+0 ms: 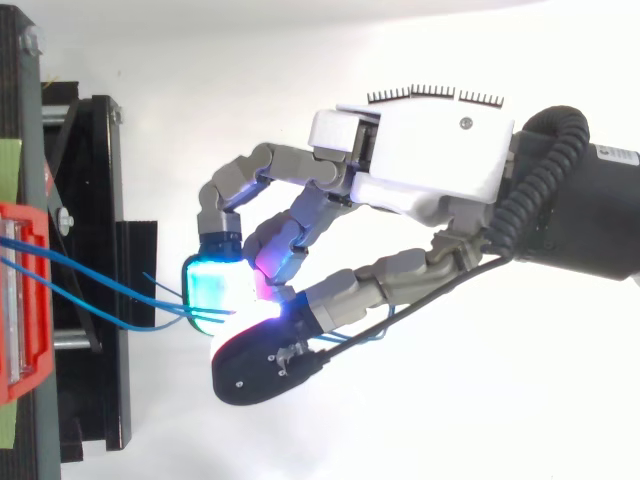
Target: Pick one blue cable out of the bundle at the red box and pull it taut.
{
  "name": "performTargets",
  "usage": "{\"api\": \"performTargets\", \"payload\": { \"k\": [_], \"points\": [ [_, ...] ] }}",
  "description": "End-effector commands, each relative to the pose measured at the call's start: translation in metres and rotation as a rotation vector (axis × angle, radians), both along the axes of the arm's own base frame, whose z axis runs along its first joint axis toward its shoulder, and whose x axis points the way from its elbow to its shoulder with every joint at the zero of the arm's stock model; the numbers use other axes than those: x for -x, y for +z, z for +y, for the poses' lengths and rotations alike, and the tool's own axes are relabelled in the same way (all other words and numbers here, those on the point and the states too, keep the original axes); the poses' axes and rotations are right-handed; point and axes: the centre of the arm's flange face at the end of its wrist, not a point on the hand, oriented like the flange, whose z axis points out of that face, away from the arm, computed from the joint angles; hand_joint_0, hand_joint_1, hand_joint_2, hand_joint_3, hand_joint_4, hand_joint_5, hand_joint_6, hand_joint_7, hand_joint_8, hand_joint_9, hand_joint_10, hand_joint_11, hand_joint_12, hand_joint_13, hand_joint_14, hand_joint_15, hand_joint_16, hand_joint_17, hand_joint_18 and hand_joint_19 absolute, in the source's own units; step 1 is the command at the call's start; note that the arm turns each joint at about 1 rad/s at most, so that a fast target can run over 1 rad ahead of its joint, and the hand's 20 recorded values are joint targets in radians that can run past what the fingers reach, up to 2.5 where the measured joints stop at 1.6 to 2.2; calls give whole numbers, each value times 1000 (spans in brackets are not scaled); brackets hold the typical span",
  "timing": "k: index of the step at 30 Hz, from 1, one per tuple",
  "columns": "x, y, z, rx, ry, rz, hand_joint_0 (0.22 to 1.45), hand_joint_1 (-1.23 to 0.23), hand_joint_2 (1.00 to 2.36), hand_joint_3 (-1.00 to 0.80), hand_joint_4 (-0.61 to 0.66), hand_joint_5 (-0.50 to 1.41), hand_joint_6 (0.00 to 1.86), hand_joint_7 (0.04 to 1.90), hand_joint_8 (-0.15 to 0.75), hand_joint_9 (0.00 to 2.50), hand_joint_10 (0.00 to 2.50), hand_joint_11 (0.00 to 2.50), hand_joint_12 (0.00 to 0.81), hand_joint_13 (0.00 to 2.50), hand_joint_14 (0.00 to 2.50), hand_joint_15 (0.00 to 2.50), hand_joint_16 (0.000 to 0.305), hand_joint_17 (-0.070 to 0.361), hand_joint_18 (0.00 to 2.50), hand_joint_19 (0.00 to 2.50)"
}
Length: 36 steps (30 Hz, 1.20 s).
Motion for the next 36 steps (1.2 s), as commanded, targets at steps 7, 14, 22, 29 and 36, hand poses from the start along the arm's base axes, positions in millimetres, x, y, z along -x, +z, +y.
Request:
{"api": "performTargets", "payload": {
  "k": [7, 14, 22, 29, 36],
  "points": [
    [0, 1, 1, 0, 2, -2, 716, -873, 1006, -433, 34, -153, 896, 1316, 277, 1109, 20, 1271, 333, 675, 15, 381, 50, 113, 587, 331],
    [-1, 1, 1, 0, 2, -3, 734, -877, 1000, -500, -75, -156, 884, 1202, 255, 1065, 20, 1235, 330, 648, 15, 363, 49, 111, 563, 322],
    [-1, 2, 1, -1, 2, -5, 726, -878, 1000, -500, -14, -165, 892, 1129, 258, 1054, 18, 1226, 327, 647, 16, 358, 48, 109, 571, 321],
    [-1, 2, 1, 1, 2, -3, 608, -701, 1000, -500, -56, -120, 849, 1185, 231, 1149, 22, 1208, 323, 658, 15, 372, 47, 106, 562, 389],
    [-1, 2, 2, 2, 4, -2, 619, -653, 1003, -456, -76, -80, 759, 1103, 216, 1165, 23, 1134, 323, 653, 16, 374, 46, 104, 543, 403]
  ]
}}
